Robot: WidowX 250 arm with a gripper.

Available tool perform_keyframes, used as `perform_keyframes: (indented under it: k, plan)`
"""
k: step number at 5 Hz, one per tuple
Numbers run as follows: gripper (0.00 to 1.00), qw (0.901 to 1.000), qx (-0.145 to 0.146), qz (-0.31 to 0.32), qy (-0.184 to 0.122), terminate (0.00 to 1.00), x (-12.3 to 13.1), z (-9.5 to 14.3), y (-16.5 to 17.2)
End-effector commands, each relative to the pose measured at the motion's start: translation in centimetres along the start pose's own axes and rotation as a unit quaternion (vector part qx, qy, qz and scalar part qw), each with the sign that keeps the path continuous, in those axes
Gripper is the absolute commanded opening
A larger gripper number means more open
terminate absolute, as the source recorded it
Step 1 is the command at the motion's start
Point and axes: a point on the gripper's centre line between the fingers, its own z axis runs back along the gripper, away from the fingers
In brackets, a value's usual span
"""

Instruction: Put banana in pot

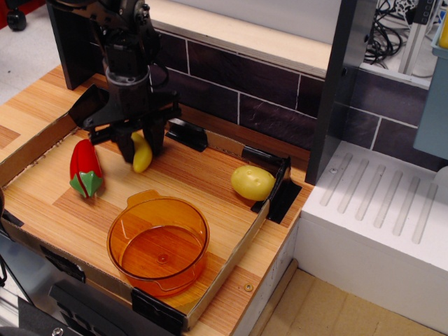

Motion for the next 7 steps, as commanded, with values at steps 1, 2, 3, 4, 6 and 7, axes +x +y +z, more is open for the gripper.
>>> perform_keyframes:
  k: [1, 2, 3, 4, 6, 7]
  plan:
    - [0.0, 0.9979, -0.037, -0.052, 0.008, 0.0, -1.9, 7.4, -1.1]
    - [0.0, 0.9958, -0.042, -0.077, 0.028, 0.0, -4.9, 9.3, -0.3]
    - [0.0, 0.9933, -0.034, -0.106, 0.03, 0.0, -7.5, 9.2, 1.0]
    - [0.0, 0.991, -0.016, -0.131, 0.023, 0.0, -9.5, 8.0, 2.0]
    - [0.0, 0.9864, -0.004, -0.163, -0.017, 0.0, -12.4, 5.5, 2.3]
    - [1.0, 0.9862, -0.004, -0.165, -0.017, 0.0, -12.7, 6.0, 2.2]
